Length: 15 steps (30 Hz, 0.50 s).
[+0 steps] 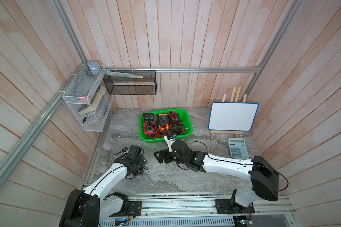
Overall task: Put the multimeter into the basket
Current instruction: Pick up the multimeter from the center of the board.
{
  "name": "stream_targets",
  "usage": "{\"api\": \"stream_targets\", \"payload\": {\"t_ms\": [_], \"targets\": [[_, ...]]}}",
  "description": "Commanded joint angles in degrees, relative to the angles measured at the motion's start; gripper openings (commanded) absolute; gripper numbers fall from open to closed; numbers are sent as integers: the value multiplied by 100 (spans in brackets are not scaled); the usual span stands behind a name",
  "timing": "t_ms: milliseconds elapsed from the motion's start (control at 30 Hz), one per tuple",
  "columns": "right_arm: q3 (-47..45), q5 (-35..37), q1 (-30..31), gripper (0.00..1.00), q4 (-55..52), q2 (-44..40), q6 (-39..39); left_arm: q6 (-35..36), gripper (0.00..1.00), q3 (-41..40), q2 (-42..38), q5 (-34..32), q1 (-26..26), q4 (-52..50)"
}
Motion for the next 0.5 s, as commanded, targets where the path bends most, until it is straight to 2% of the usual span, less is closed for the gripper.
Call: {"api": "stream_targets", "payload": {"t_ms": [0, 233, 333, 467], "targets": [[-10, 54, 29, 95, 21, 29, 34, 49, 100, -198, 158, 14, 22, 285], [40, 54, 35, 95, -18, -168, 48, 81, 100, -300, 271, 190, 23, 577], [68, 35, 35, 96, -29, -257, 51, 134, 92, -353, 216, 265, 27, 676], [104, -32, 31, 95, 20, -356, 79, 227, 76, -400, 112, 399, 22, 779]]}}
